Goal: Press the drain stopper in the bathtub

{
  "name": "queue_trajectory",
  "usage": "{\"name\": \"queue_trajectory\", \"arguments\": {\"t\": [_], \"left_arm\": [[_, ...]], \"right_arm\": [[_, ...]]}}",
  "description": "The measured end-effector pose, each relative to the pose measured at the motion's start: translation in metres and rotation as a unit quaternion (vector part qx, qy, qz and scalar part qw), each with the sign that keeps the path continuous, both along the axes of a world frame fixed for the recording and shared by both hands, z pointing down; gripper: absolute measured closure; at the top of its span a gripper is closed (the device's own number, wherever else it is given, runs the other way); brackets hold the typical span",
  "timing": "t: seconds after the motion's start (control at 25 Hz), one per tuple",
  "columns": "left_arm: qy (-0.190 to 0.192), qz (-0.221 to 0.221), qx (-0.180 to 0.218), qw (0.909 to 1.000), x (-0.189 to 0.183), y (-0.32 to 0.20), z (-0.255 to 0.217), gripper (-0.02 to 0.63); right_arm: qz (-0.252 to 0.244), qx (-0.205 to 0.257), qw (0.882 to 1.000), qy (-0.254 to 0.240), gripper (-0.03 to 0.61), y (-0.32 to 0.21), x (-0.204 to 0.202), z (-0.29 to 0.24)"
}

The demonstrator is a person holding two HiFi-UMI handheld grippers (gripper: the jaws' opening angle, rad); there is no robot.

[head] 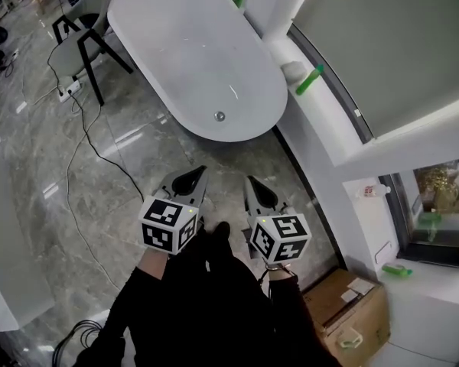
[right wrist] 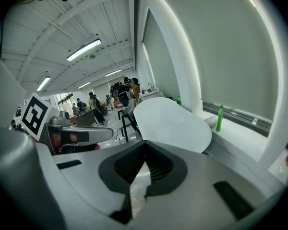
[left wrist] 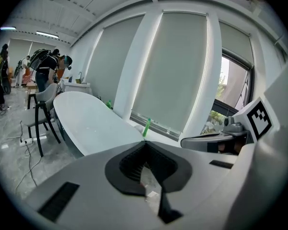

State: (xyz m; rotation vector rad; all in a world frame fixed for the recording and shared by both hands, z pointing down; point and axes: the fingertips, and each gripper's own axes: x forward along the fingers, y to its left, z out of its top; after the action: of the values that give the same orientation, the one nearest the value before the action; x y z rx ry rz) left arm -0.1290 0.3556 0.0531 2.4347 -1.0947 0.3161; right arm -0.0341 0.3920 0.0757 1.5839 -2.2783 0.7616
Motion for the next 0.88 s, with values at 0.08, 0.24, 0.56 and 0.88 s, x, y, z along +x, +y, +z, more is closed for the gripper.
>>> {"name": "queue_trajectory", "arguments": {"t": [0.08, 0.24, 0.56, 0.88], "left_arm": [[0.001, -0.001, -0.001, 1.0000, -0.004, -0.004, 0.001, 0.609], [0.003, 0.001, -0.003, 1.0000, -0.011, -0.009, 0.002, 0.609], [0.009, 0.009, -0.004, 0.9999, -0.025, -0.022, 0.004, 0.609], [0.007, 0.001, -0.002, 1.0000, -0.036, -0.036, 0.004, 0.609]], "right_arm": [[0.004, -0.004, 1.000, -0.002, 0.577, -0.002, 0.000, 0.002], [0.018, -0.013, 1.000, -0.005, 0.577, -0.004, 0.003, 0.005], [0.038, -0.022, 0.999, -0.009, 0.577, -0.018, -0.001, 0.009], [0.032, -0.031, 0.999, -0.009, 0.577, -0.030, -0.010, 0.012]]}}
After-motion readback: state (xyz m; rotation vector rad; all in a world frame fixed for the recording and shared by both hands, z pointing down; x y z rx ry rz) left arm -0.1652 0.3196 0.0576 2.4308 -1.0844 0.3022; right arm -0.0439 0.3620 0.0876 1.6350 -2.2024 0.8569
